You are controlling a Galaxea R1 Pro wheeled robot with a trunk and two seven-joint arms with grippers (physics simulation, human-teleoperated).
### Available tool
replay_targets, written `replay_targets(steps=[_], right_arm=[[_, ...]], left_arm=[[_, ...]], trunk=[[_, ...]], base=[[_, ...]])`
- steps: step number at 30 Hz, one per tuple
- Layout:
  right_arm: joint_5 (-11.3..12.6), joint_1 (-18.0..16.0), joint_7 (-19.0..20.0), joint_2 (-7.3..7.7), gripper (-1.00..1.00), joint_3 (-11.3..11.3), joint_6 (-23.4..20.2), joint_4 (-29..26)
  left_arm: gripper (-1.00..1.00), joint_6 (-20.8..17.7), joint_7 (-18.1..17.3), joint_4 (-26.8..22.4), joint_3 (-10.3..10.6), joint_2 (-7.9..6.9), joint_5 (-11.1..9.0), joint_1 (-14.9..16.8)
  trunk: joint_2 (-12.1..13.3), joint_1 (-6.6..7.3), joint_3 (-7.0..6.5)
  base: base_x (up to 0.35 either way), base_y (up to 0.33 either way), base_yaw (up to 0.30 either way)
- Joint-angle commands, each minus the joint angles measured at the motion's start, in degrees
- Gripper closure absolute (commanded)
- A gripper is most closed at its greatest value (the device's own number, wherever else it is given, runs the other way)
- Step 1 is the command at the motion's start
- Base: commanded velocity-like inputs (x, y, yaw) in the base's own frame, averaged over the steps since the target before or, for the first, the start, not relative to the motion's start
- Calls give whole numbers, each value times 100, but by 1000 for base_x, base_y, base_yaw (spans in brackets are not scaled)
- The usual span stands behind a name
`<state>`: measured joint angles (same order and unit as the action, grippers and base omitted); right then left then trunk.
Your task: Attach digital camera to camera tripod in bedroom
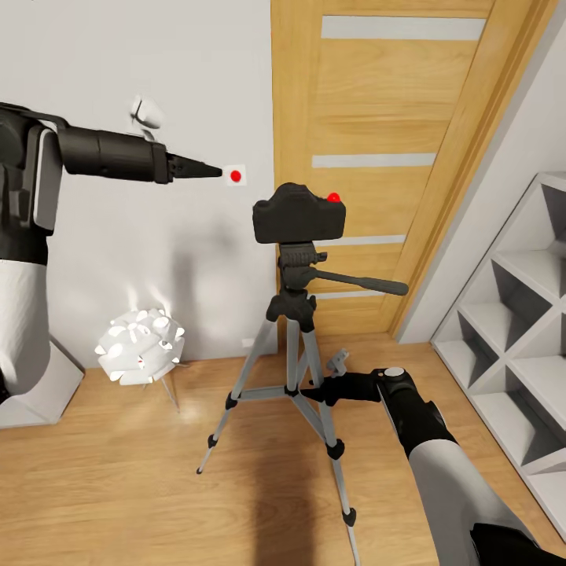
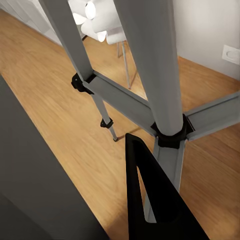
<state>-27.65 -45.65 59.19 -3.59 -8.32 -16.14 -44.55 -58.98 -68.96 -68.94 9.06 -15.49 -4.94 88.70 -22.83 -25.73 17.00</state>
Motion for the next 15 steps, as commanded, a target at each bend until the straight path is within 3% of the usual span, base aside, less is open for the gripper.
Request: replay_targets(steps=[1,3,7,8,10,11,12,13,14,15], right_arm=[[-78,-3,58,-10,100,-38,-83,217],[-78,-2,58,-10,100,-38,-83,218],[-75,-3,58,-10,100,-38,-77,219],[-74,-4,58,-10,100,-38,-76,219],[-74,-4,58,-10,100,-38,-75,219],[-74,-4,58,-10,100,-38,-75,219],[-74,-5,58,-10,100,-38,-76,219],[-74,-5,58,-10,100,-38,-79,219],[-74,-5,58,-10,100,-38,-79,219],[-74,-5,58,-10,100,-38,-79,219]], left_arm=[[-100,-66,28,190,12,-13,-42,7],[-100,-74,37,442,10,-19,-31,2],[-100,-81,157,1713,15,-91,177,-46],[-100,-74,268,2375,16,-118,353,-86],[-100,-48,415,3131,16,-151,556,-129],[-100,-24,580,3932,15,-178,758,-159],[-100,-7,671,4323,14,-189,842,-170],[-100,65,875,5049,12,-216,967,-185],[-100,133,991,5368,11,-235,1011,-190],[-100,354,1247,5891,12,-278,1078,-198]], trunk=[[-9,-5,11],[-9,-5,11],[-9,-5,11],[-9,-5,11],[-9,-5,11],[-9,-5,11],[-9,-5,11],[-9,-5,11],[-9,-5,11],[-9,-5,11]], base=[[0,0,0],[0,0,0],[0,0,0],[0,0,0],[0,0,0],[0,0,0],[0,0,0],[0,0,0],[0,0,0],[0,0,0]])
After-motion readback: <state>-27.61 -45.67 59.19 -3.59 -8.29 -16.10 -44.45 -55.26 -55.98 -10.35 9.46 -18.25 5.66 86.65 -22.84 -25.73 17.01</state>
